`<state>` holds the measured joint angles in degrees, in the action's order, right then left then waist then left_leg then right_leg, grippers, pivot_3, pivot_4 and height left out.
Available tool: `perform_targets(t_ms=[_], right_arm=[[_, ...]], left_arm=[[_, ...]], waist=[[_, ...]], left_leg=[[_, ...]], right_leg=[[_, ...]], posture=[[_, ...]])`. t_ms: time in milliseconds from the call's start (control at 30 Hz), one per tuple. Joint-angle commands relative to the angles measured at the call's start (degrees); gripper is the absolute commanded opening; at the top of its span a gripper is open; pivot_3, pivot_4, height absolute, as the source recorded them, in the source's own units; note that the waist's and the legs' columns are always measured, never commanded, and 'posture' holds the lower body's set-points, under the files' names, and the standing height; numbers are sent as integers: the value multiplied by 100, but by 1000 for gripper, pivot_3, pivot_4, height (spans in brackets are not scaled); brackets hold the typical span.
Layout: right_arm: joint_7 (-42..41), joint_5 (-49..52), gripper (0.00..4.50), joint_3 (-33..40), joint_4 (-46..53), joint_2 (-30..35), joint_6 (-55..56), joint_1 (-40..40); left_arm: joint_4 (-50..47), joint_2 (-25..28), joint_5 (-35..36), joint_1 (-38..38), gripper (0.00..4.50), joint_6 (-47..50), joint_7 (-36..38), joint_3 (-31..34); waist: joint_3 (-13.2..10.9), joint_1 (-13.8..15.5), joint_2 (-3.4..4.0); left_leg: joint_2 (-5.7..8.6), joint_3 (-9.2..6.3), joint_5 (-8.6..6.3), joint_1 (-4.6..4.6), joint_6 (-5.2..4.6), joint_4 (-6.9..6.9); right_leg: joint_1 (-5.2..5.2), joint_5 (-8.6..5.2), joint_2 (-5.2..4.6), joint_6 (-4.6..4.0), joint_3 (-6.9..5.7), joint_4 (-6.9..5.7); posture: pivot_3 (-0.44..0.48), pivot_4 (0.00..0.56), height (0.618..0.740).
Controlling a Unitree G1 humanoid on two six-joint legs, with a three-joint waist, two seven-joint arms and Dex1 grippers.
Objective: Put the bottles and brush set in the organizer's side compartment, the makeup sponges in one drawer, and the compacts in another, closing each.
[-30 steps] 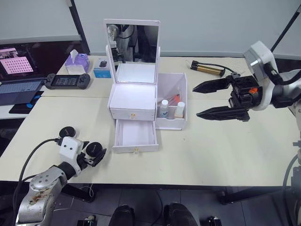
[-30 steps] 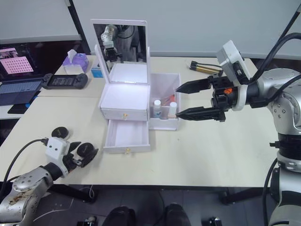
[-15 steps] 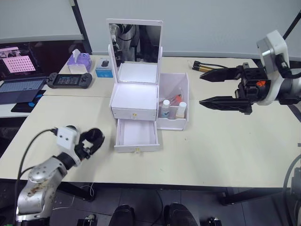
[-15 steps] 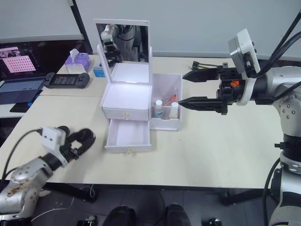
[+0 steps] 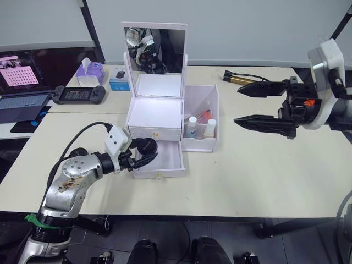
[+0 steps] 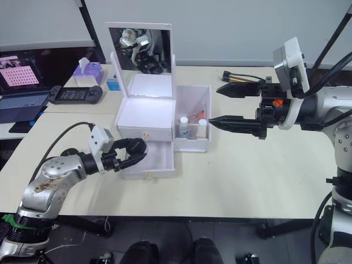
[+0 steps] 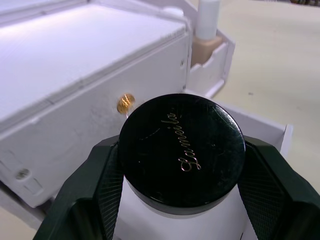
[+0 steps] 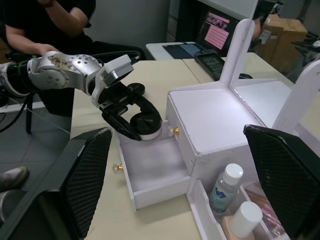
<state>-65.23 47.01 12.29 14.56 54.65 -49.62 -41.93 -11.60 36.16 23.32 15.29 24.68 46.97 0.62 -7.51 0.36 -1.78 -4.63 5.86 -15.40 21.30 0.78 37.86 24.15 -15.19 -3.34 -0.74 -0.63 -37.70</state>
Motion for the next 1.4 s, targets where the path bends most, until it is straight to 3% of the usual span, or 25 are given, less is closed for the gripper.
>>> perform_targets(t_ms=[33, 200, 367, 600, 833, 1000, 1200, 1400], right_arm=[[183, 254, 4500, 363, 303, 139, -91, 71], [357, 393, 4500, 508, 466, 211, -147, 252], [424, 442, 4500, 471, 441, 251, -91, 262], [360, 421, 4500, 325, 325, 253, -7, 164], [29, 340, 4500, -2, 67, 232, 92, -102], [-437, 160, 4500, -337, -185, 361, 104, -133], [-525, -1075, 4500, -876, -1350, 326, 1037, -15], [-835, -1696, 4500, -925, -2474, 246, 1866, 250]], left_arm=[[77, 129, -163, 112, 2910, -185, 163, -31], [240, 119, -315, 10, 2910, -345, 293, -83], [489, 75, -270, 39, 4461, -421, 376, 44], [770, 163, -140, -148, 4461, -652, 430, 544], [1091, 461, 383, -641, 4461, -766, 440, 2039], [1050, 715, 429, -1517, 4461, -863, 324, 3001], [1662, 655, 425, -2056, 4461, -1188, -158, 4060], [2199, 712, 413, -2371, 4461, -1231, -474, 4619]], waist=[[0, 2, 0], [0, 12, 0], [0, 14, 0], [0, 8, 0], [-1, -53, 1], [-2, -78, 4], [-1, -33, 1], [-1, -4, 1]], left_leg=[[0, 0, 0, 0, 0, 0], [2, -1, 0, 0, 0, 0], [2, 0, 0, 0, 0, 0], [1, -2, 0, 0, 0, 0], [-6, -11, 0, 0, 0, 0], [-10, -35, -1, -1, -1, -3], [-10, -35, -1, -2, -1, -2], [-10, 11, -1, 2, -1, -2]], right_leg=[[1, 0, -1, 0, 0, 0], [-1, 0, -3, 1, 0, 0], [-2, 0, -4, 1, 1, 1], [0, 0, -3, 2, 0, 1], [3, 0, -1, 1, -2, 1], [3, -1, -7, 0, -4, 4], [2, -1, -11, 0, -11, 9], [11, 0, -12, -2, -10, 9]], posture=[[0, 150, 689], [0, 150, 689], [0, 150, 689], [0, 150, 689], [0, 150, 689], [0, 150, 689], [0, 150, 689], [0, 150, 689]])
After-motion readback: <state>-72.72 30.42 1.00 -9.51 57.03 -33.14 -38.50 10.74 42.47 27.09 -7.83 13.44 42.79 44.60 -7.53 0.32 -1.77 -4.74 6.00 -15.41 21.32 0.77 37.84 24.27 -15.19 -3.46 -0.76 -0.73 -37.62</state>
